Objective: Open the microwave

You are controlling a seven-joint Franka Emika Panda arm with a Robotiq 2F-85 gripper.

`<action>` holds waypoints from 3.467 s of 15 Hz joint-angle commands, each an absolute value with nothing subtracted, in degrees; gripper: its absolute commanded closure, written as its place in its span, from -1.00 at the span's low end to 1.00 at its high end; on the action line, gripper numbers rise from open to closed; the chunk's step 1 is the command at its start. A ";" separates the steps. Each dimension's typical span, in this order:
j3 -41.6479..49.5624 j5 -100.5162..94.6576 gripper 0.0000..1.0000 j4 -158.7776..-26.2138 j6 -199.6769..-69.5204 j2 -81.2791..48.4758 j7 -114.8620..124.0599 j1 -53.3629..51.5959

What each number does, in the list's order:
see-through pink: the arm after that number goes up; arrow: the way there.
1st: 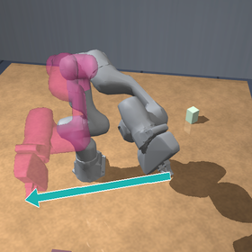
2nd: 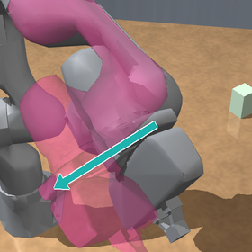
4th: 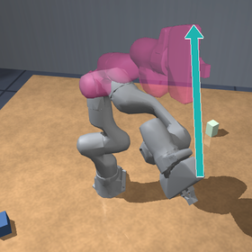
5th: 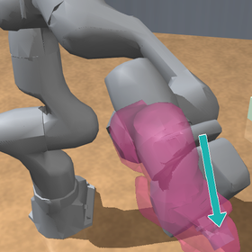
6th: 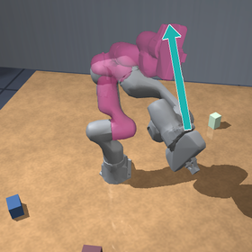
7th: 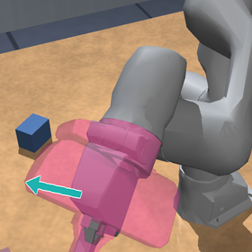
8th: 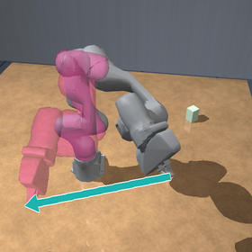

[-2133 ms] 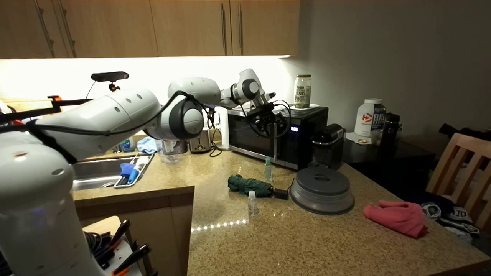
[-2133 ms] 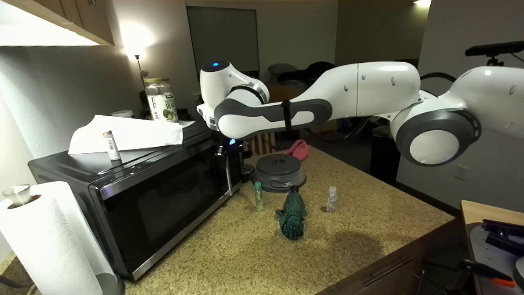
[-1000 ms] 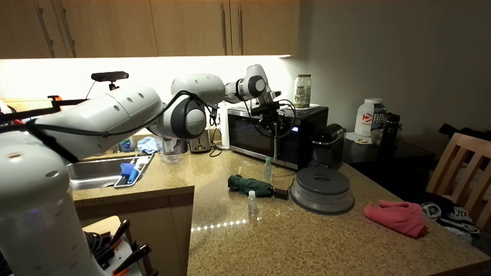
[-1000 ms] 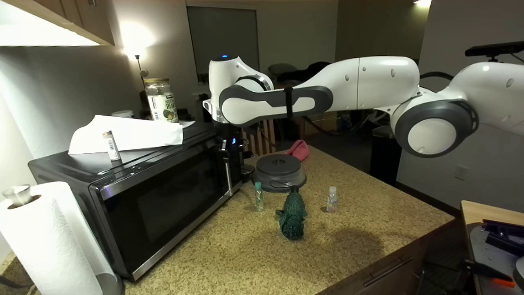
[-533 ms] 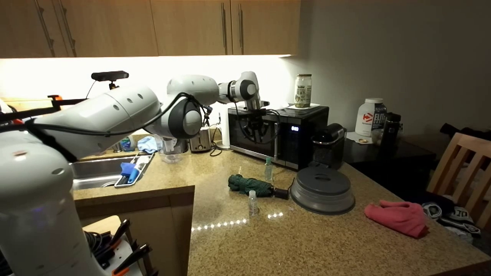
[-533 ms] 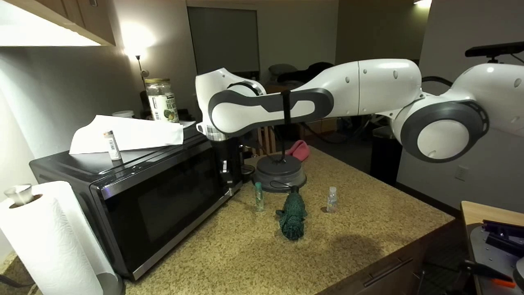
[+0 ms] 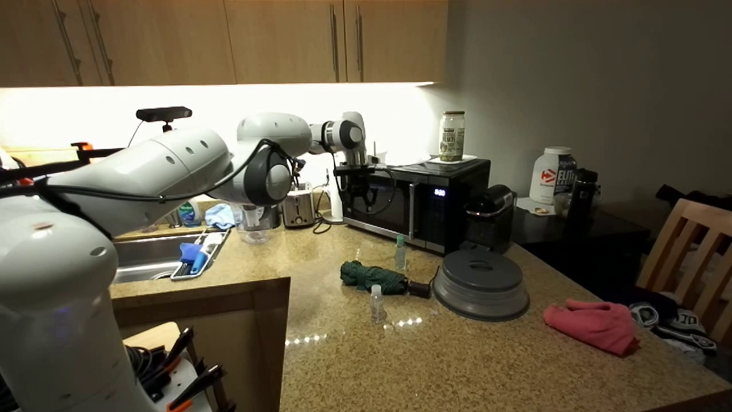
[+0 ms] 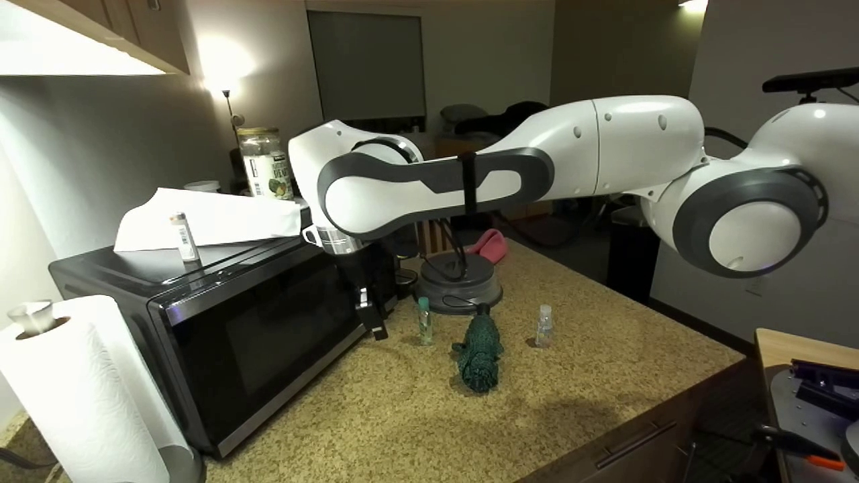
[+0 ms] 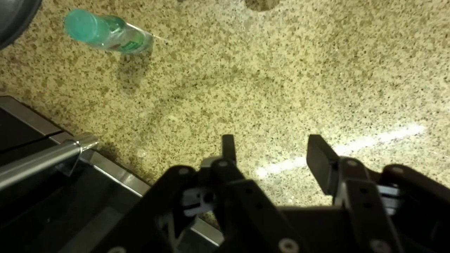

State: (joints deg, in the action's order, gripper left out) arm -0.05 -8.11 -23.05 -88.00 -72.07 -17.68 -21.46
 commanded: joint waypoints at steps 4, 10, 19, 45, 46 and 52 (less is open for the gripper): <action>0.14 -8.13 -0.23 -22.98 -88.00 -72.07 -17.67 -21.44; -0.88 -6.86 -0.87 -18.00 -86.69 -75.29 -15.39 -20.60; -1.10 -5.33 -1.00 -21.66 -88.50 -74.17 -7.89 -20.36; 4.03 -10.65 -1.00 -22.11 -71.00 -65.90 -14.20 -15.64; 4.43 -11.15 -1.00 -21.88 -72.16 -66.10 -14.39 -15.13; 4.31 -10.78 -1.00 -21.20 -83.58 -67.63 -15.25 -12.80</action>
State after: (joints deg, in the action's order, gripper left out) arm 4.73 -10.37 -20.41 -78.27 -67.60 -13.65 -13.19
